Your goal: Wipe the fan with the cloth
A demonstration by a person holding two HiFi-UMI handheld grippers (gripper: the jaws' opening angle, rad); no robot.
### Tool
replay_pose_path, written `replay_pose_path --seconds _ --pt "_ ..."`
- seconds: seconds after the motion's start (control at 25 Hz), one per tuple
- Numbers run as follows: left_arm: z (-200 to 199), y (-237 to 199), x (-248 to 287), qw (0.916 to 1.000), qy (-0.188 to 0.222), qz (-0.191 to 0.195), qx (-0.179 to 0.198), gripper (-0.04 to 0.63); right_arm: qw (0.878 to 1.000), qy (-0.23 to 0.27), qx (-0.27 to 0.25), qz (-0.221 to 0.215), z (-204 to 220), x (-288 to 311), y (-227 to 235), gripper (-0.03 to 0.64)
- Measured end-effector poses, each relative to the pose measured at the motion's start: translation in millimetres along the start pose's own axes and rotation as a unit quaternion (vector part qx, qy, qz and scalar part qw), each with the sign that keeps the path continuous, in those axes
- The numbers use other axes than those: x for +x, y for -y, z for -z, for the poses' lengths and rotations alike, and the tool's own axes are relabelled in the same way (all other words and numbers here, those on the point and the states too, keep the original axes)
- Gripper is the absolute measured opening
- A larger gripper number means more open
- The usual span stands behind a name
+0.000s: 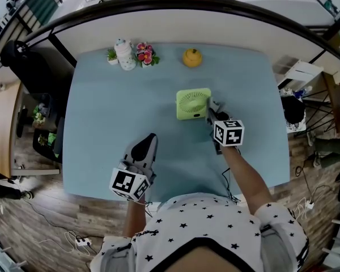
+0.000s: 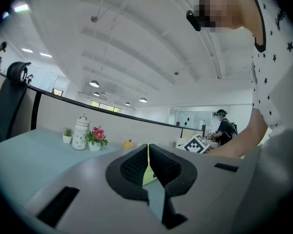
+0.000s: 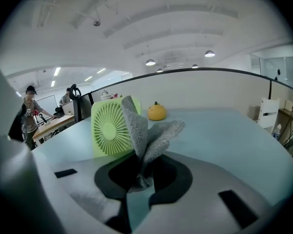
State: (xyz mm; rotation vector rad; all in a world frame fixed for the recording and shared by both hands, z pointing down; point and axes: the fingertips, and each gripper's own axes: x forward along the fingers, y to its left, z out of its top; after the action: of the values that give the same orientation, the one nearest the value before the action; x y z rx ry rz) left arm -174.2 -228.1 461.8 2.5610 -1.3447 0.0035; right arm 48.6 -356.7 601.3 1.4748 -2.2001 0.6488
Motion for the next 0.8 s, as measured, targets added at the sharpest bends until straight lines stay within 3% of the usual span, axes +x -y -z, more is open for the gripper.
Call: replay_pose_path --seconds 0.2,0.32,0.52,0.8 --pt "1.8 -2.2 -2.5 1.0 -0.002 -0.004 0.0 0.032 0.999 0.03 -0.012 -0.012 -10.6 -10.4 -22.5 0.053" --pt "2.6 -2.0 -1.9 1.0 -0.004 -0.003 -0.002 0.032 0.994 0.03 -0.082 -0.065 -8.5 -9.6 -71.2 0.054" --pt "-0.1 2.0 0.0 1.0 0.001 0.005 0.0 0.032 0.973 0.006 -0.195 -0.121 6.4 8.1 -130.7 0.054" --pt "5.6 -4.7 -5.6 0.9999 -0.006 -0.009 -0.003 0.032 0.966 -0.037 -0.229 -0.115 29.5 25.3 -134.0 0.054"
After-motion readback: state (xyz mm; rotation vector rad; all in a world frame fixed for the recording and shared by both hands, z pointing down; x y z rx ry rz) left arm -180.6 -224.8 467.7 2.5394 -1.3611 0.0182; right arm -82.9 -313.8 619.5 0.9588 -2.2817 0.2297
